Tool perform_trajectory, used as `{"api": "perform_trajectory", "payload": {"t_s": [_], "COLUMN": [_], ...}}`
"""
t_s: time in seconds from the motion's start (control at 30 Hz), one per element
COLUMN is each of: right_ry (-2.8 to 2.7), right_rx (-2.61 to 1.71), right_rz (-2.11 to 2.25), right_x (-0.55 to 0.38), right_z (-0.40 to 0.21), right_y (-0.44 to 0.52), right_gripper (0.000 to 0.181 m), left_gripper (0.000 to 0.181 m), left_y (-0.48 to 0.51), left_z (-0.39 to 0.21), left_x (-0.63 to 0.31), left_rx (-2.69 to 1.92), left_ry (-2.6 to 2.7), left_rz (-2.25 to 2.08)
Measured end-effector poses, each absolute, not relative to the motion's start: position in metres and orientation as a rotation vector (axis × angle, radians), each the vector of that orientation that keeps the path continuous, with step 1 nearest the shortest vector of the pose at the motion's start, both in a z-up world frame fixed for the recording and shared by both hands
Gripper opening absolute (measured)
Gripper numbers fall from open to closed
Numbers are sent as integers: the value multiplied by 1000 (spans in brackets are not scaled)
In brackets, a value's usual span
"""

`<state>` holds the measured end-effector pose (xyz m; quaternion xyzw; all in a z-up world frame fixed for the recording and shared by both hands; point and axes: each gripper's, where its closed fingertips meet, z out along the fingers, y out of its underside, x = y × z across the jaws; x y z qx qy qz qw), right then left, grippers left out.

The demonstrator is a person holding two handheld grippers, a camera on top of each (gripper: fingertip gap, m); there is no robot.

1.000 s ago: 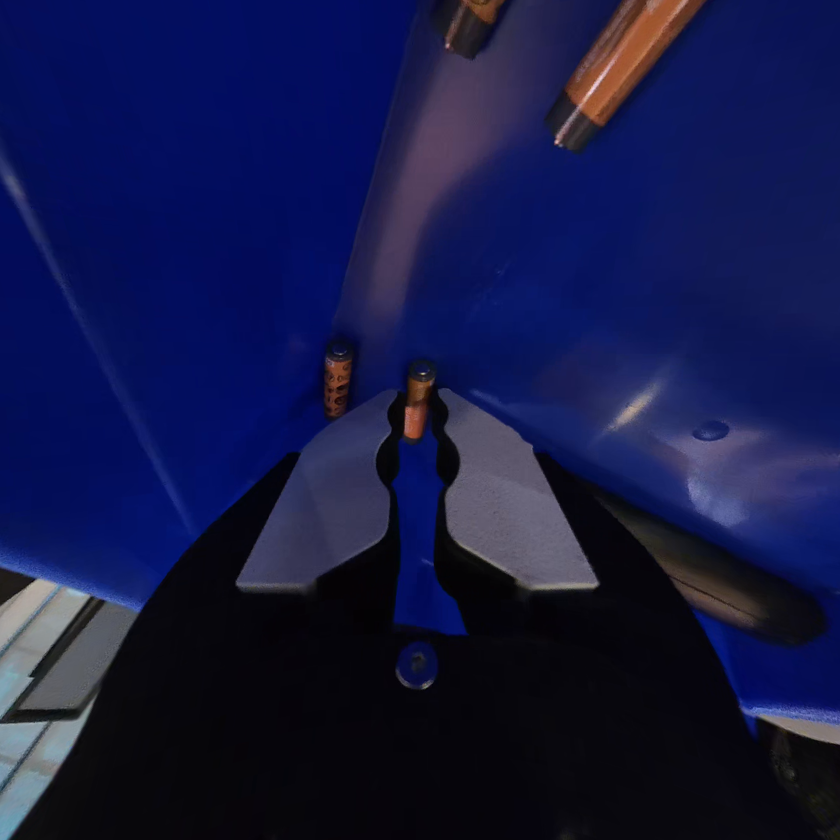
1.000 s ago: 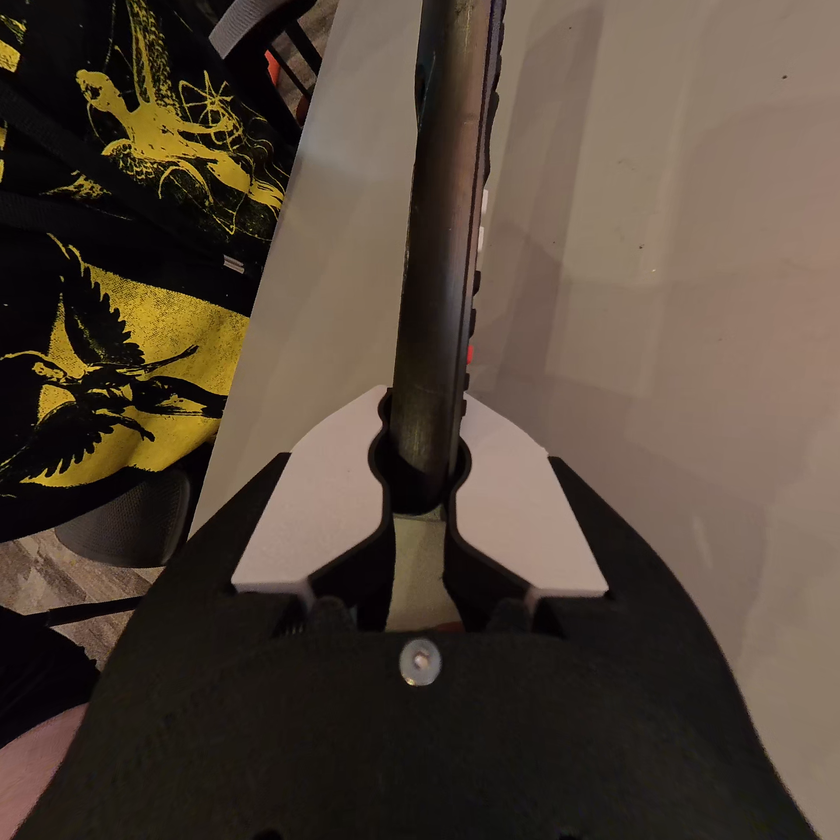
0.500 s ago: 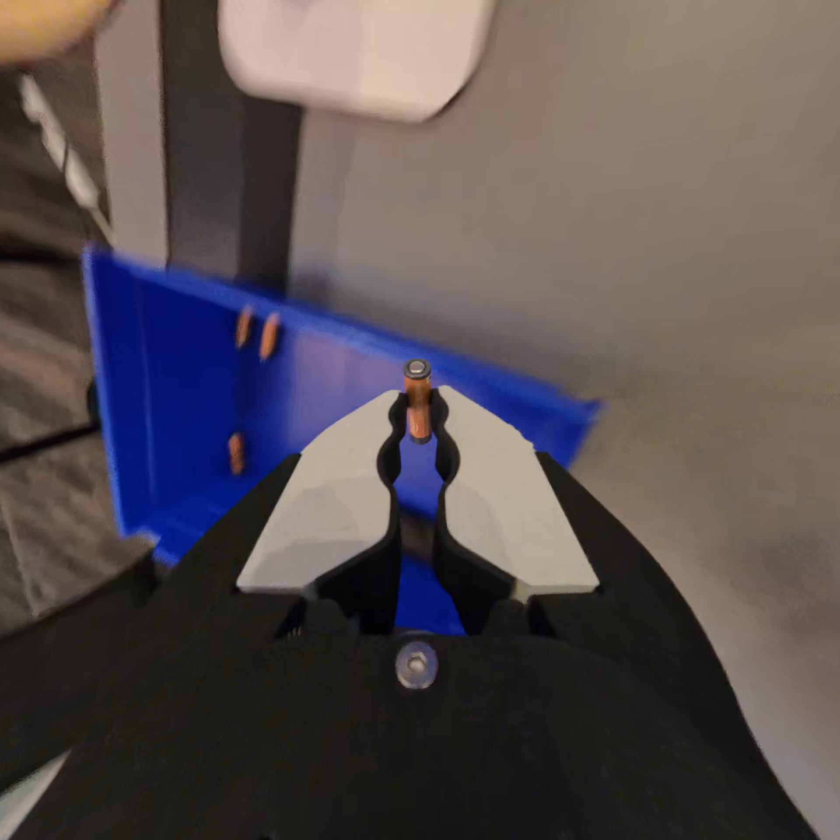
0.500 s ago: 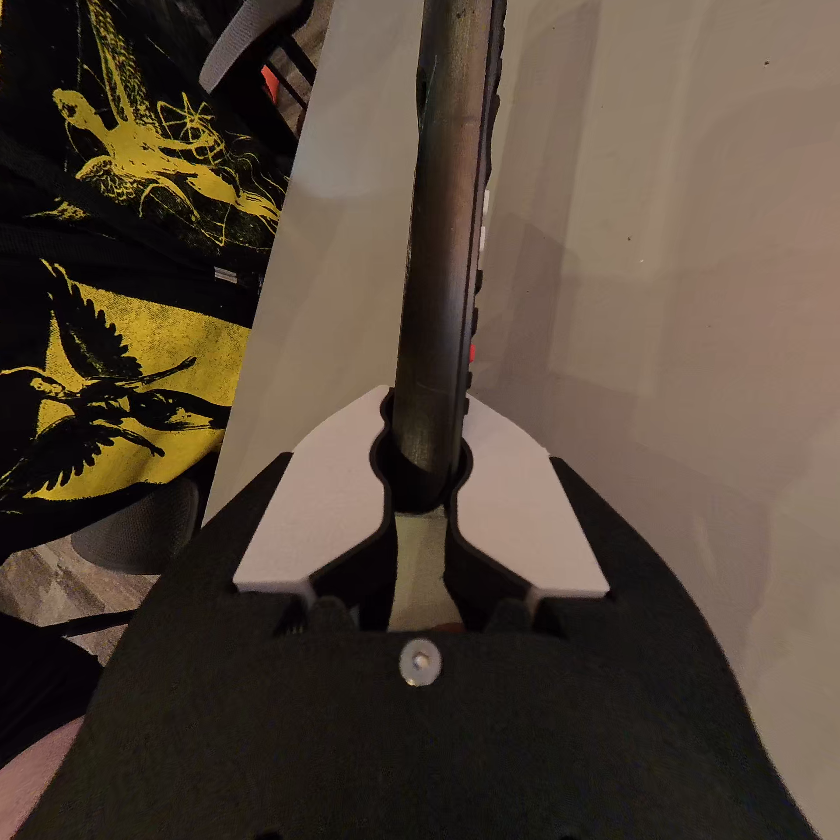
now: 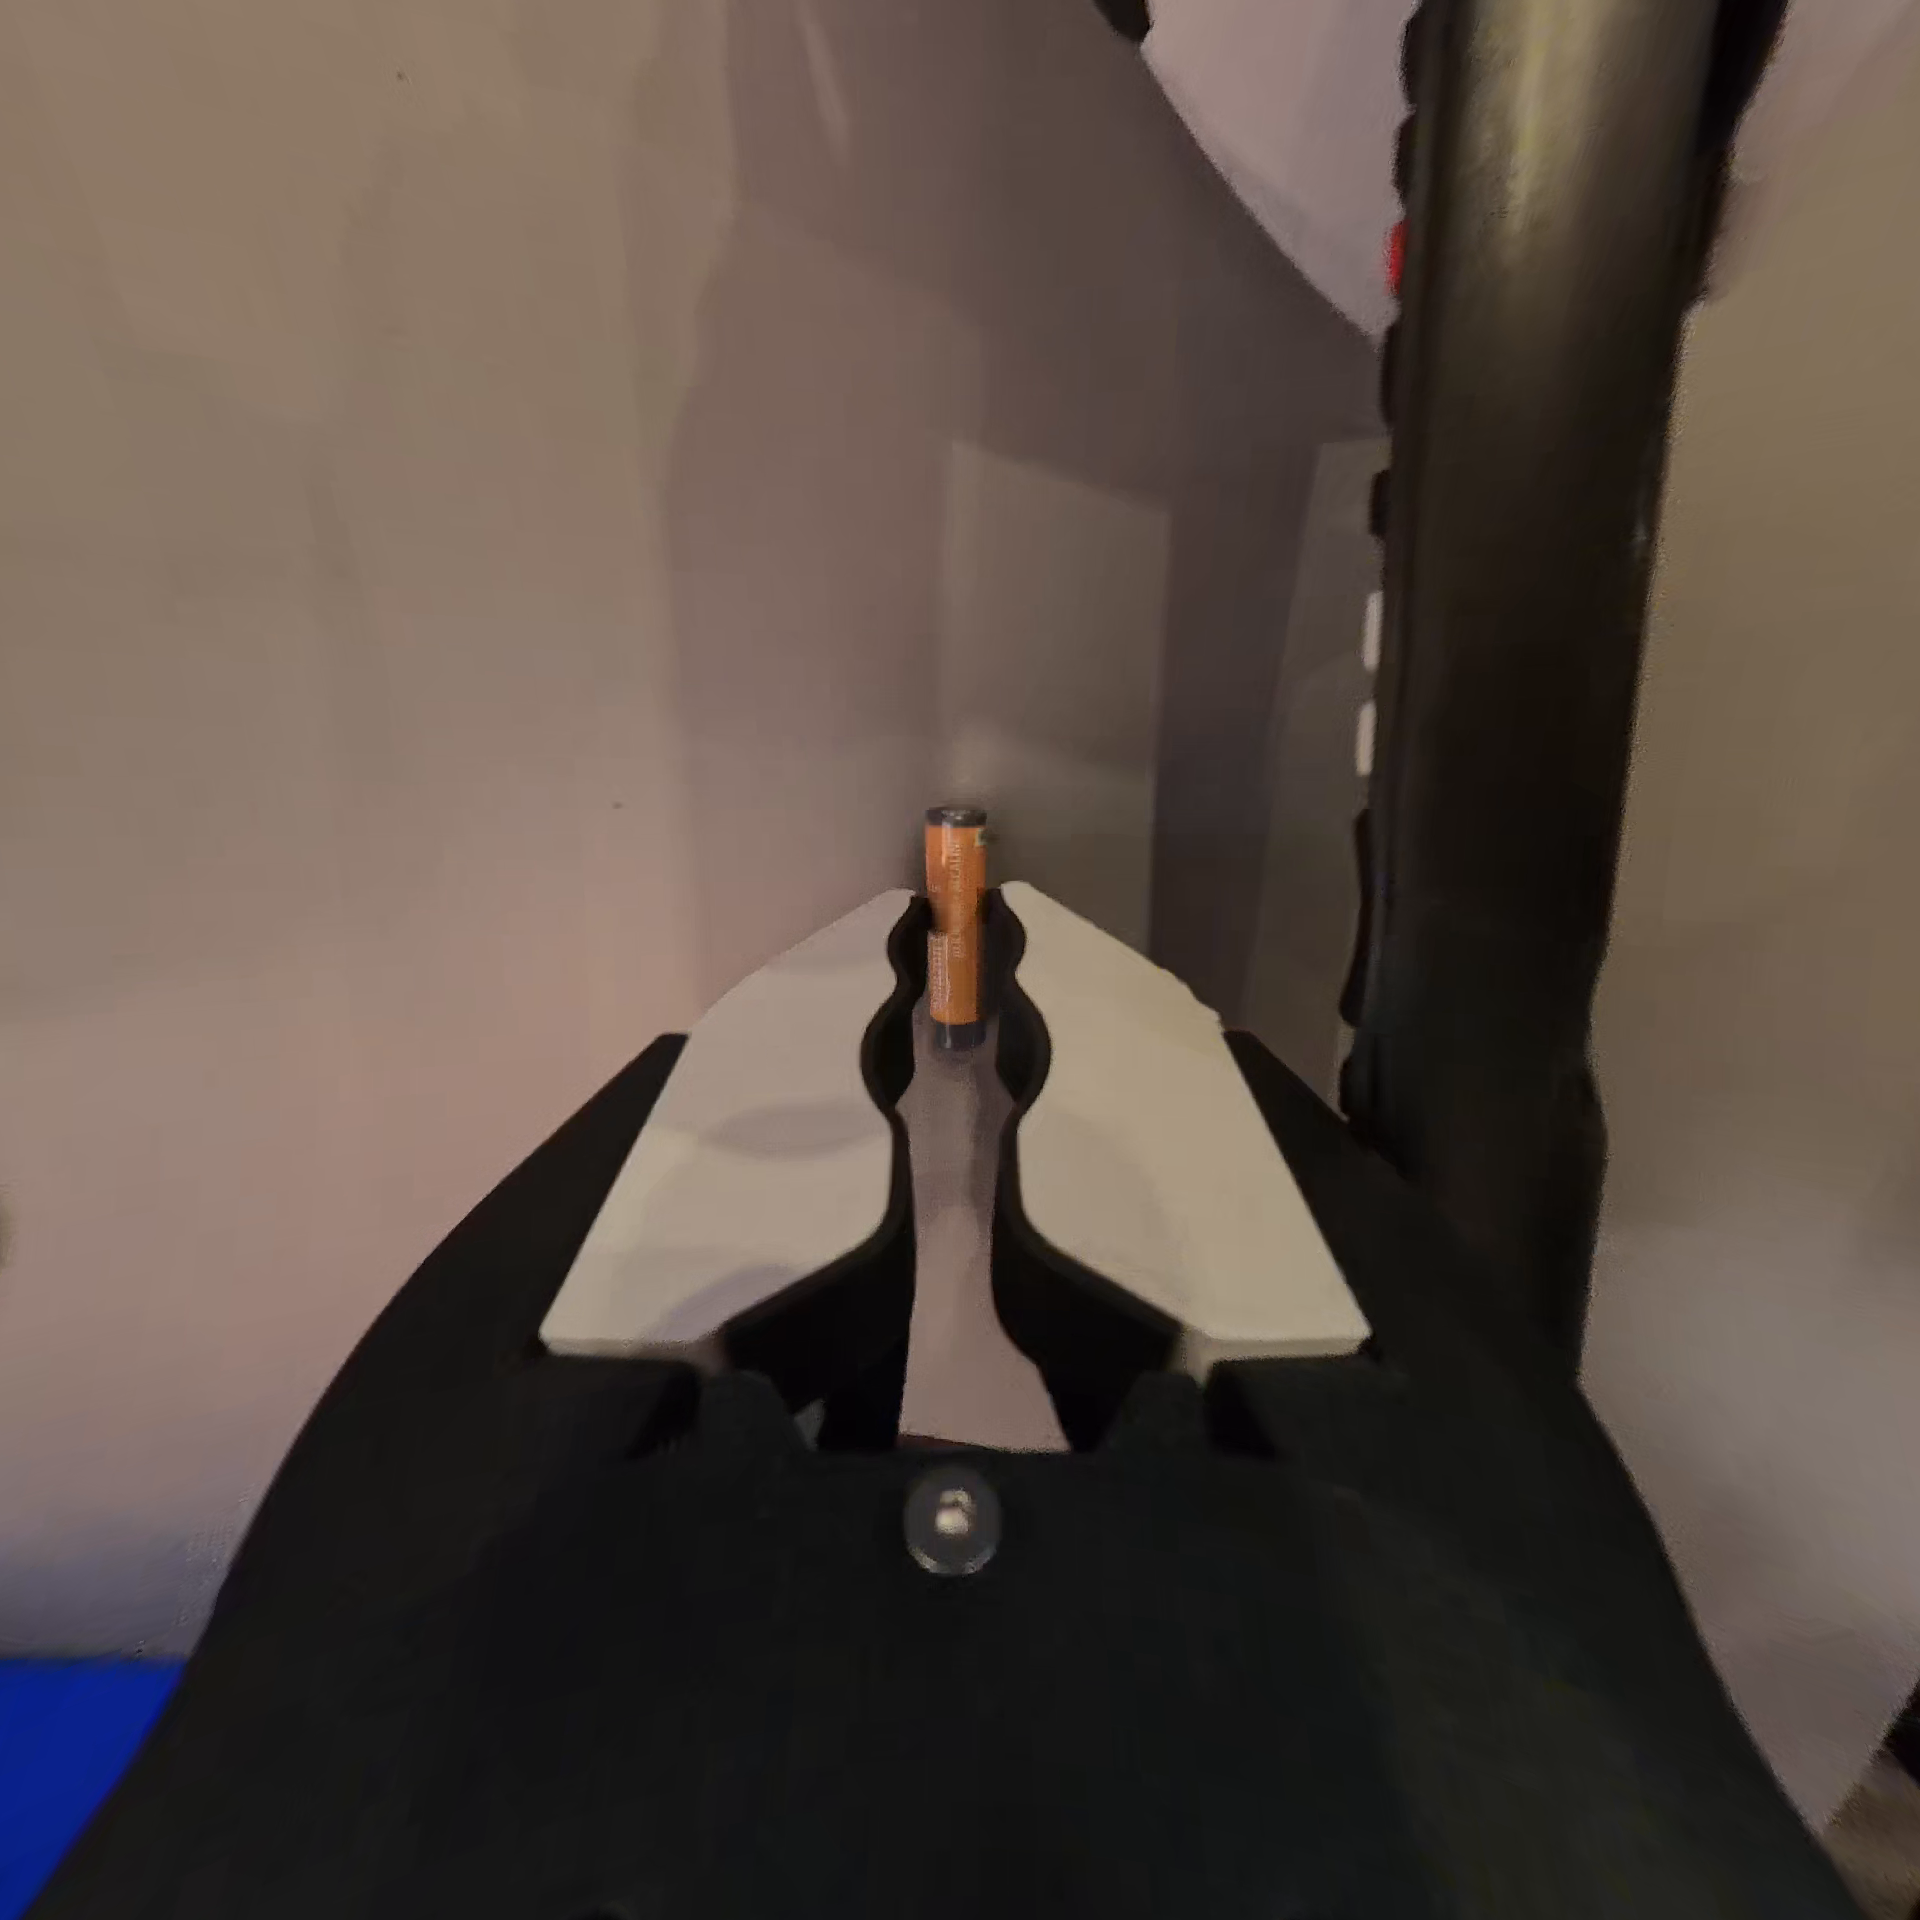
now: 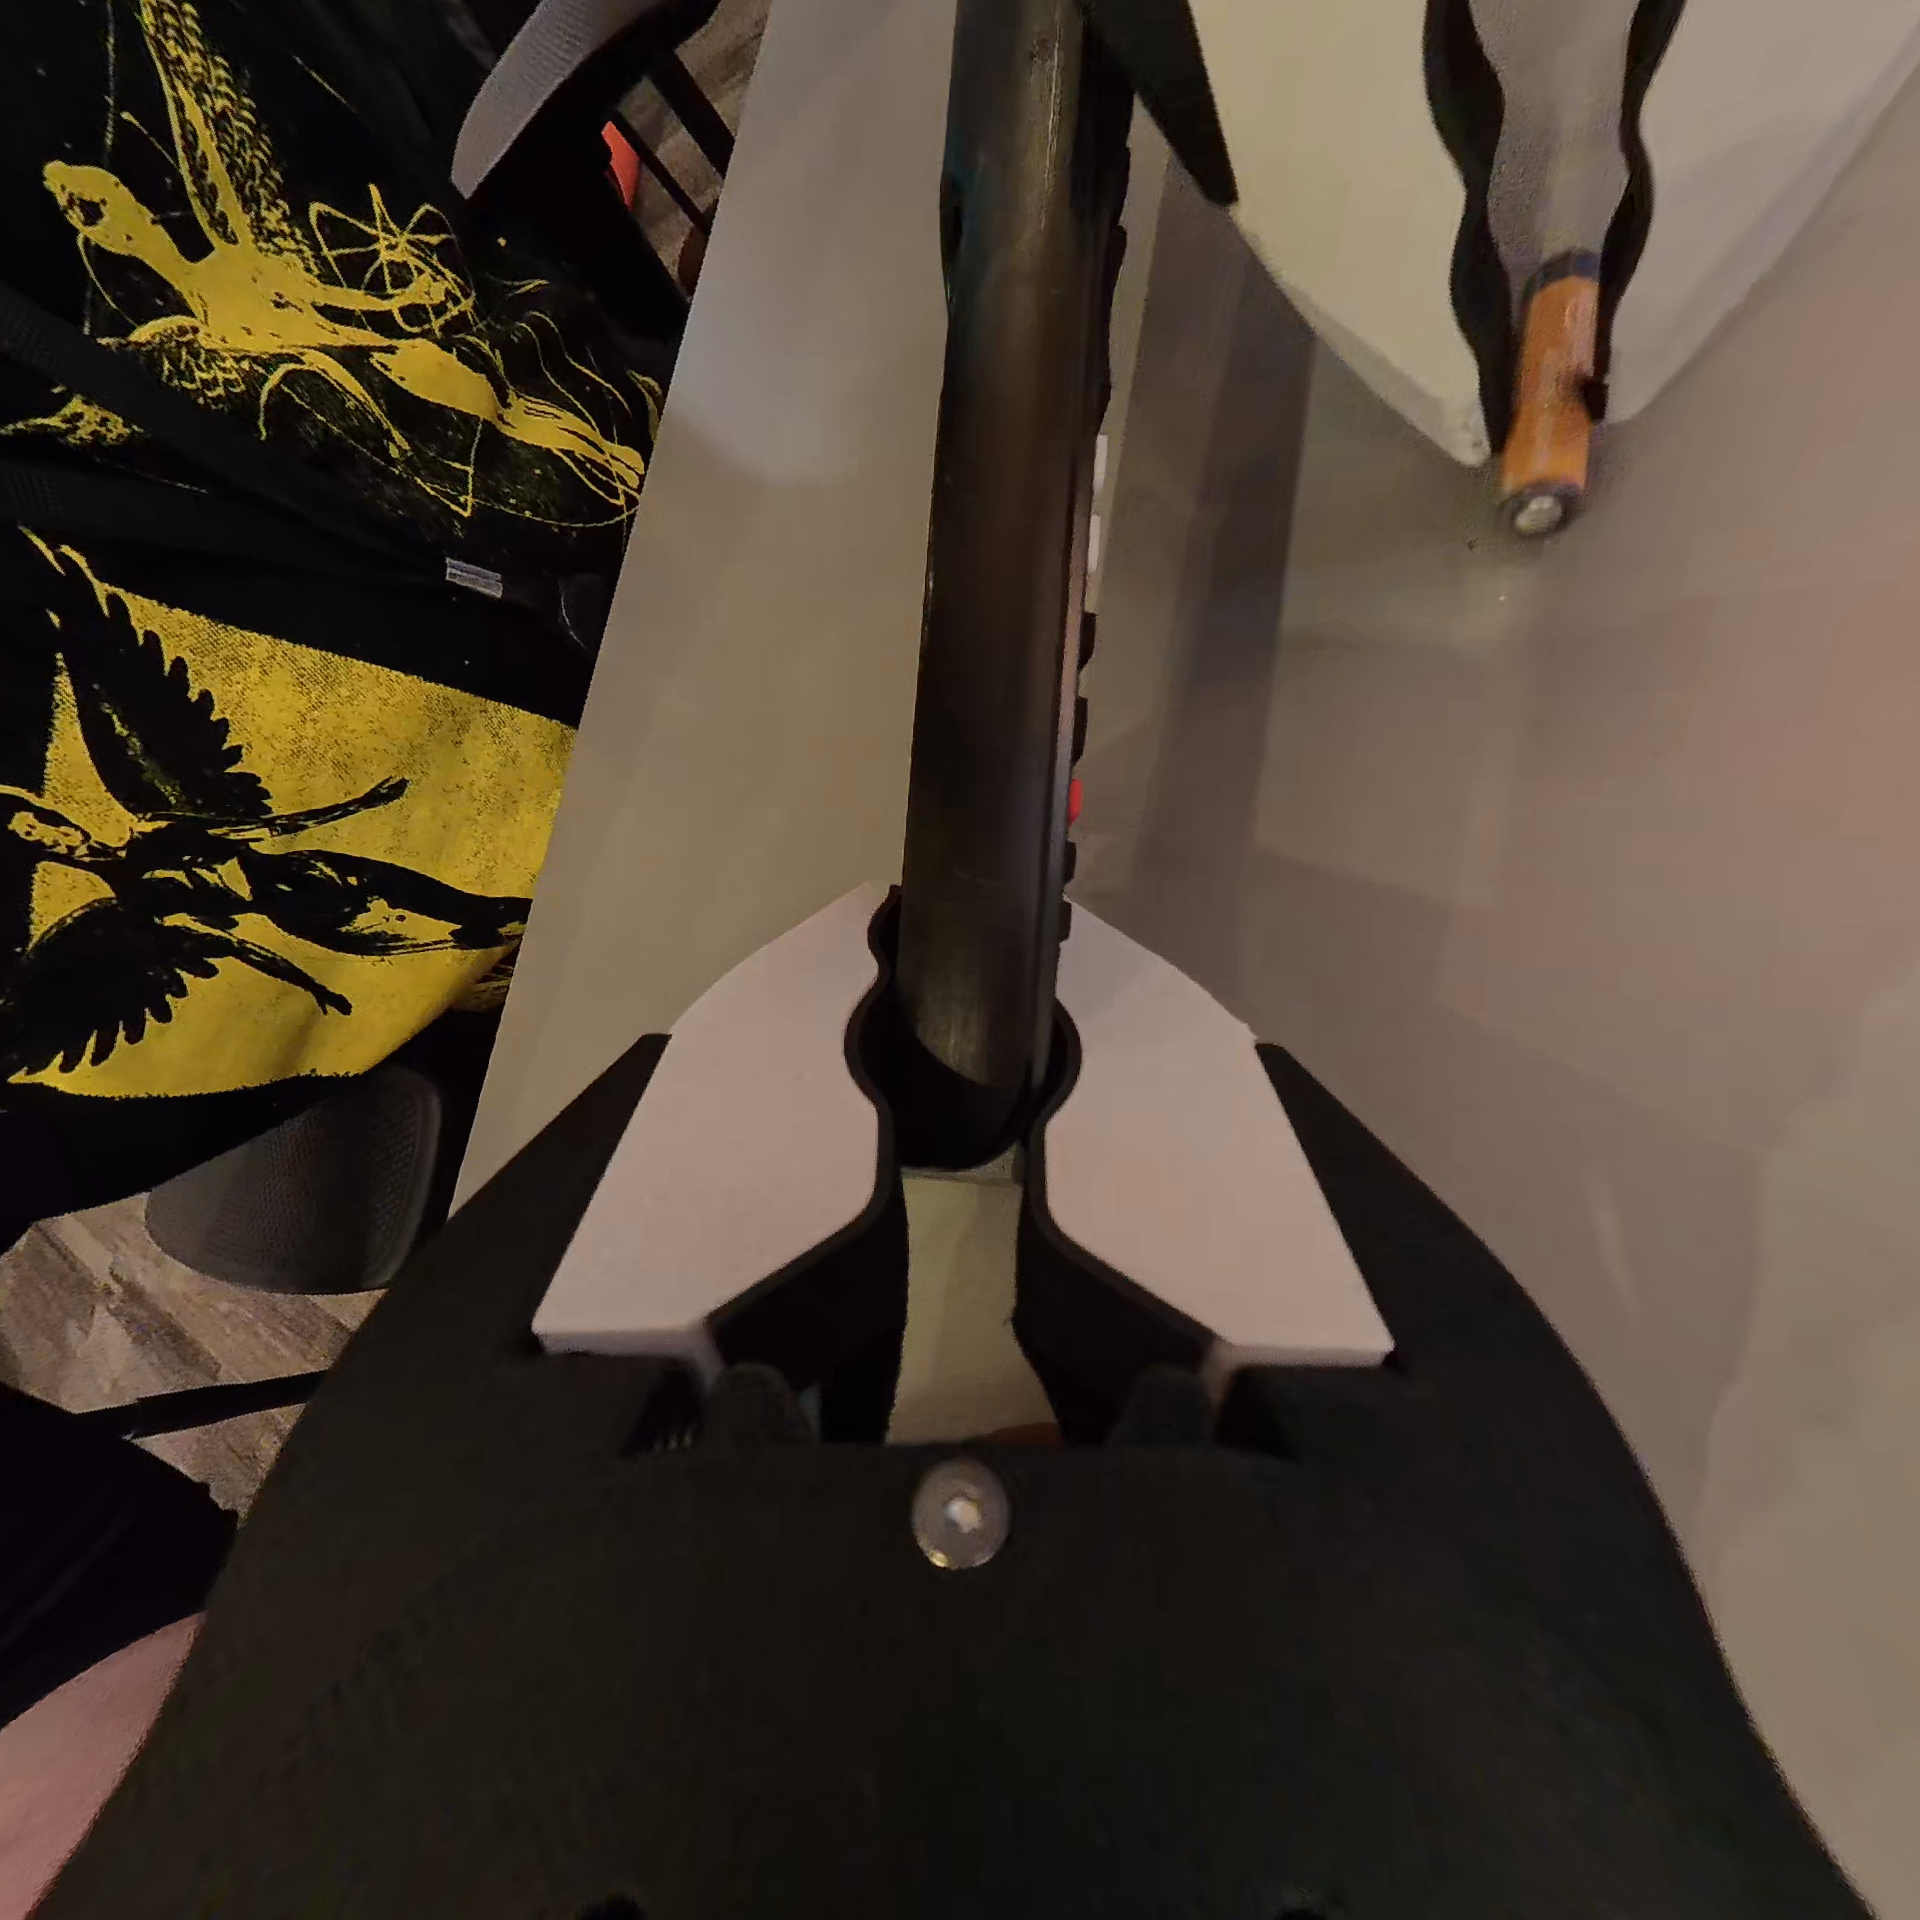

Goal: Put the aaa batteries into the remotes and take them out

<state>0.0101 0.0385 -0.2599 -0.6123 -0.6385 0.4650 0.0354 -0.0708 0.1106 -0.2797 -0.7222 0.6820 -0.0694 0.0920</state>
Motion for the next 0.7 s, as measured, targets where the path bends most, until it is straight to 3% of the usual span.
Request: {"api": "perform_trajectory", "payload": {"t_s": [0.17,0.3,0.43,0.57,0.7], "right_ry": [-1972,-1974,-1977,-1980,-1976], "right_rx": [-1871,-1867,-1863,-1859,-1859], "right_rz": [1427,1427,1438,1444,1463], "right_x": [11,11,11,11,12], "right_z": [-260,-260,-259,-259,-258], "right_y": [37,37,36,35,35], "right_gripper": [19,19,19,20,20], "left_gripper": [38,42,42,52,60], "left_y": [114,138,241,342,386], "left_z": [-263,-195,-140,-165,-224], "left_x": [-77,-117,-237,-370,-439], "left_rx": [-2167,-2095,-2130,-2297,-2532], "left_ry": [1936,1785,1529,1442,1416], "left_rz": [-301,-273,103,445,558]}}
